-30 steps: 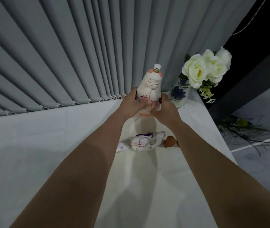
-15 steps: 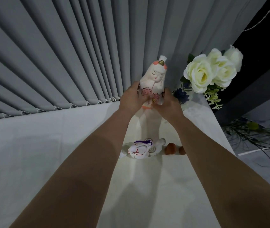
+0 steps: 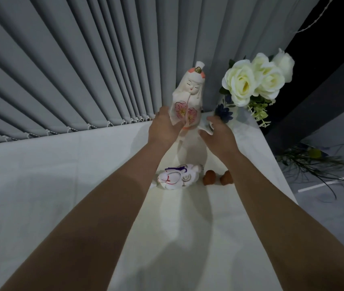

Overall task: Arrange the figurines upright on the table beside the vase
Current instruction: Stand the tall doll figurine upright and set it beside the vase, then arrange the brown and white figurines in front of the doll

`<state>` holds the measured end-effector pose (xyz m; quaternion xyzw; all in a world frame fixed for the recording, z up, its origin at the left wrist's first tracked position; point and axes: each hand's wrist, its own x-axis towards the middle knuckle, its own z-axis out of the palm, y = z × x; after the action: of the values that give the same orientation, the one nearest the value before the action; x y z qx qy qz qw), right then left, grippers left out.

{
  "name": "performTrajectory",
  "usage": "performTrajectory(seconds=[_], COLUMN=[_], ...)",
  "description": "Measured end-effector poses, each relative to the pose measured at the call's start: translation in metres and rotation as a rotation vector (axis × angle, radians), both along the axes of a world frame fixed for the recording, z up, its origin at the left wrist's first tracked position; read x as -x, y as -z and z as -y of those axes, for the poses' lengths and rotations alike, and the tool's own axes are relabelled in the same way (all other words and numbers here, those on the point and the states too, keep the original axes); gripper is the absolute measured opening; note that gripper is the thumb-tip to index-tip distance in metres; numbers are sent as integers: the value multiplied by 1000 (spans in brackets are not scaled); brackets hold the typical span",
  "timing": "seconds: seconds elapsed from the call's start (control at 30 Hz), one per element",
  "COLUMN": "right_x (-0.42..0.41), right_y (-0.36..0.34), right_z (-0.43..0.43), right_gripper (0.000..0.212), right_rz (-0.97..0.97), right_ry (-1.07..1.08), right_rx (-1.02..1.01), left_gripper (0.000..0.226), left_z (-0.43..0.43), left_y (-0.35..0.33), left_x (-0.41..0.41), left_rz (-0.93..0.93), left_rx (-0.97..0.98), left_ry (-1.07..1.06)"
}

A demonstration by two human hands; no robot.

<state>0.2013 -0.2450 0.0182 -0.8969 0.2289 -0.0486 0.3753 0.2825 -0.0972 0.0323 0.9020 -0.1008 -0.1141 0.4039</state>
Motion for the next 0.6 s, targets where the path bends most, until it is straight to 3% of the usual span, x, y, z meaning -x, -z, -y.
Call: performTrajectory(seconds=[0.1,0.23,0.4,0.6], right_x=[29,66,106,133], right_y=[-1,2,7,9], right_z=[7,15,23,20], right_gripper=[43,38,51,48], right_rz=[-3,-49,-164,-243], right_ry=[62,80,10,-78], right_rx=[-4,-2,28,111], left_gripper=[61,62,68,47], left_z=[1,4,13,18], left_y=[1,2,7,16], left_x=[28,68,101,115], left_rz=[-52,-94,117,317], left_rx=[-46,-181,-446,-555], left_ry=[55,343,642,729])
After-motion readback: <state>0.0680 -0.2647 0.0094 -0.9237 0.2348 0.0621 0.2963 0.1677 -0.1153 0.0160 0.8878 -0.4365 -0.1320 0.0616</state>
